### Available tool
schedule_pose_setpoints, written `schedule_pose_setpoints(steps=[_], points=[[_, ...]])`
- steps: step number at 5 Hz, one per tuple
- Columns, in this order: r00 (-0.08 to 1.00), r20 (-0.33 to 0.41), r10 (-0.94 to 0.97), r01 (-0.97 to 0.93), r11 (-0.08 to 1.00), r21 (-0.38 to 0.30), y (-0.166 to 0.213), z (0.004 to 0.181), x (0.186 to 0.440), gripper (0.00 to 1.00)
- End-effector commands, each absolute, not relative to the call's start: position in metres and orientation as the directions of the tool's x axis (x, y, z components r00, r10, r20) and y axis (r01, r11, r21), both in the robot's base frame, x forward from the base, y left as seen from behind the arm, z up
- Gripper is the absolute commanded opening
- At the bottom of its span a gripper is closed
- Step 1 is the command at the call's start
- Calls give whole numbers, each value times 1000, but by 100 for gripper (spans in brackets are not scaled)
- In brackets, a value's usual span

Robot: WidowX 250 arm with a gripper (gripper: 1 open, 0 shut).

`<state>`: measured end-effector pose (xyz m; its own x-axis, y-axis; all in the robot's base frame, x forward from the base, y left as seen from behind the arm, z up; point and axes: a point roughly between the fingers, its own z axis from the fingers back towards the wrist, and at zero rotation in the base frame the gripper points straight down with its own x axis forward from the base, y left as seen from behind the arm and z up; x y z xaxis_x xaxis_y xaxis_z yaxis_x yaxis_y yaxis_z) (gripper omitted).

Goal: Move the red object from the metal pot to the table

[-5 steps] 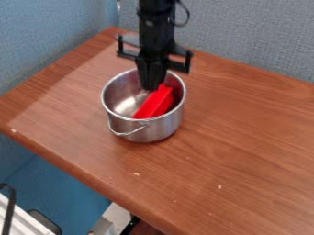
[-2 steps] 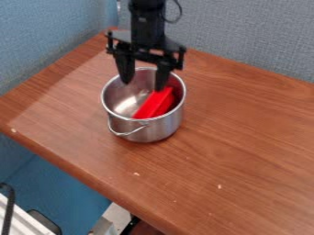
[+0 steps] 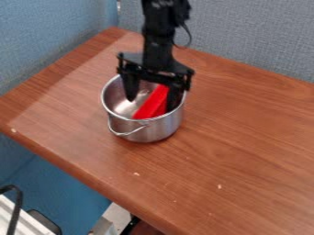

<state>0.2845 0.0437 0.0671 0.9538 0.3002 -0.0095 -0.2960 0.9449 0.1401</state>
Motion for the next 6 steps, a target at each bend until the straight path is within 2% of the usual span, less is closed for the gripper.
schedule_pose_setpoints(steps=[1,2,3,6], points=[[943,26,332,-332,930,155,36,63,296,100],[936,31,352,-352,923,155,44,53,299,0],[934,29,357,-357,921,153,54,47,300,0],[938,11,346,-344,930,130,50,65,294,0]])
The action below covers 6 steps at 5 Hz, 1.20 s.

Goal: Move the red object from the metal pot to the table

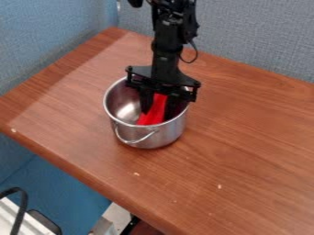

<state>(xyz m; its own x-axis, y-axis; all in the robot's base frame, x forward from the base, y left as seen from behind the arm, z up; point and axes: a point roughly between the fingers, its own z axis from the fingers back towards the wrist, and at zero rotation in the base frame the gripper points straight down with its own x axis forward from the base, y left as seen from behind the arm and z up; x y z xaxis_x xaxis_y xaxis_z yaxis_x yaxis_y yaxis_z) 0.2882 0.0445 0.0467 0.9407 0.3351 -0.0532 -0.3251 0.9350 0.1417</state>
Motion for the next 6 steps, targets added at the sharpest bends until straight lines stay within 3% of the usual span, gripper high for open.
schedule_pose_setpoints(steps=[1,5,6], points=[[938,5,346,-344,932,116,54,68,294,0],[962,-16,272,-271,962,42,56,84,301,0],[959,-17,283,-283,959,25,57,94,304,100]])
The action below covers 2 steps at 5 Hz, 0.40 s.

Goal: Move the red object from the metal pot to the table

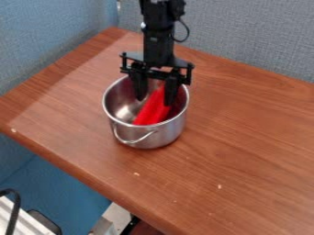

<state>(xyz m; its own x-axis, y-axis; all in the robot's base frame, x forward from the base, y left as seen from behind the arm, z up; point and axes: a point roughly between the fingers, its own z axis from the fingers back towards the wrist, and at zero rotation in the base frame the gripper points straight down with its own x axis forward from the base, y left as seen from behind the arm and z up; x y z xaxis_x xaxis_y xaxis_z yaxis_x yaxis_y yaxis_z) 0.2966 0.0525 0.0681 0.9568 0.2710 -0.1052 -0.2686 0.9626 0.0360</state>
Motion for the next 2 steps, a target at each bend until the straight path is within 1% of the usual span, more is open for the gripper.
schedule_pose_setpoints(steps=[1,2], points=[[977,-2,212,-212,977,3,64,110,304,0],[990,32,140,-139,990,-37,76,140,302,0]])
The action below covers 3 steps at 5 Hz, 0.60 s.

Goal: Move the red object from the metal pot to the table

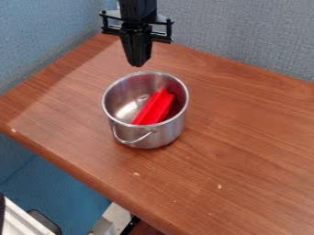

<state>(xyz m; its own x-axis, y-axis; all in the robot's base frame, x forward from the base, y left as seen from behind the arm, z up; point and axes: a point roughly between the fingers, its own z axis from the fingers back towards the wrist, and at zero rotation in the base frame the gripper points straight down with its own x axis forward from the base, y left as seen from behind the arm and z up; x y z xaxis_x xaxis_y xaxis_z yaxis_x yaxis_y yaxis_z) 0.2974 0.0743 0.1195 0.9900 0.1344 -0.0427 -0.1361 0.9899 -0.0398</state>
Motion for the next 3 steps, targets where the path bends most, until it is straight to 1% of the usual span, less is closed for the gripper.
schedule_pose_setpoints(steps=[1,2,3], points=[[993,43,113,-113,993,12,62,143,292,100],[994,41,98,-100,994,52,48,141,276,100],[993,39,110,-113,991,74,41,130,275,100]])
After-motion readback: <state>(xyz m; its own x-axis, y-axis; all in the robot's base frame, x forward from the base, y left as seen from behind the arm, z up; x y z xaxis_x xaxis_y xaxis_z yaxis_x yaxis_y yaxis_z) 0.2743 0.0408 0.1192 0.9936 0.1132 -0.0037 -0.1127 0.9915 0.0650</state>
